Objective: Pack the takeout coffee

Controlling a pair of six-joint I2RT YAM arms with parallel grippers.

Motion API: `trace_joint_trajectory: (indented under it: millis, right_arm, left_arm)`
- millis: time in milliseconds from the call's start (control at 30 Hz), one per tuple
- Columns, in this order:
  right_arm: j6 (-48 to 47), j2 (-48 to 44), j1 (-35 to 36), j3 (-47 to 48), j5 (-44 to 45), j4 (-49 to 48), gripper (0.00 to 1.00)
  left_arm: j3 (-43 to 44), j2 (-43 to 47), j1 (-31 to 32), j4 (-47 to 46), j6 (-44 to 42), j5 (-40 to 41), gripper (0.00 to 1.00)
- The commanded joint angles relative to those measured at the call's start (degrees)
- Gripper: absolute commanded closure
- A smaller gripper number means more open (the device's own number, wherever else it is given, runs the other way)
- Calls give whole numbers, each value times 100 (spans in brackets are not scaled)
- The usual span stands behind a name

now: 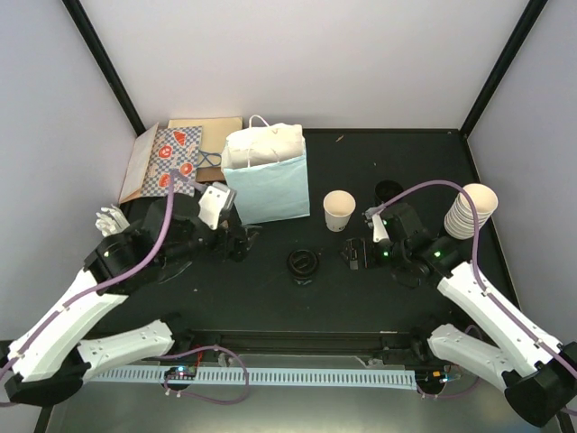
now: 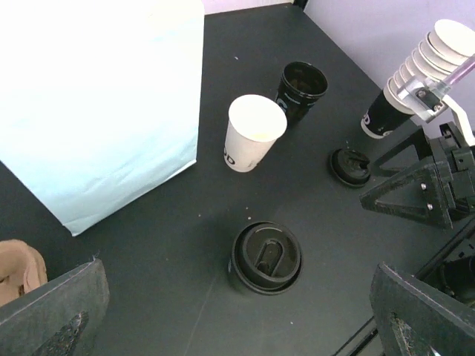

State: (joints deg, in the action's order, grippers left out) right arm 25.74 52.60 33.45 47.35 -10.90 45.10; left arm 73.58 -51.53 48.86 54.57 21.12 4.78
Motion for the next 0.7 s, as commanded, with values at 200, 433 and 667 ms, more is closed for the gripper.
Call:
trace_joint_trajectory:
  millis: [200, 433, 667]
  right_arm:
    - [-253, -210, 53, 406, -112, 612, 0]
    - [-310, -331, 61, 369, -337, 620, 0]
    - [-448, -286, 121, 476, -509, 801, 0]
  left_arm:
    - [-568, 526, -620, 80, 548, -1152, 1]
    - [-533, 580, -735, 338, 791, -1283, 1]
    - [-559, 636, -798, 413, 948, -1156, 1]
